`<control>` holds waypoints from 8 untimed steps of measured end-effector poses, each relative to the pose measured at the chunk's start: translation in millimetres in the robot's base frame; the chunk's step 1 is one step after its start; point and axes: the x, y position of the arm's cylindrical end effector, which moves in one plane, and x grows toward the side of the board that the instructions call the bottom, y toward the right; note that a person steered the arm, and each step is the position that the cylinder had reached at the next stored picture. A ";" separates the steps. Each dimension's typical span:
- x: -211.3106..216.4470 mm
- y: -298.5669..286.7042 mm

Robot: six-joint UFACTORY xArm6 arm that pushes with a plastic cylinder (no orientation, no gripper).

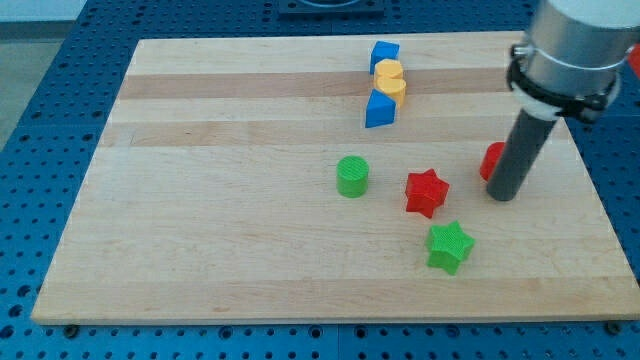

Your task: Push the red circle to the top of the red star

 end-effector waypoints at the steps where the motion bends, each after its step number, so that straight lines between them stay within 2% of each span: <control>1: 2.7 47.0; 2: -20.2 83.3; 3: -41.4 73.6; 5: -34.0 -60.5; 6: -33.8 -66.4; 7: -34.6 -11.1; 8: -11.0 23.0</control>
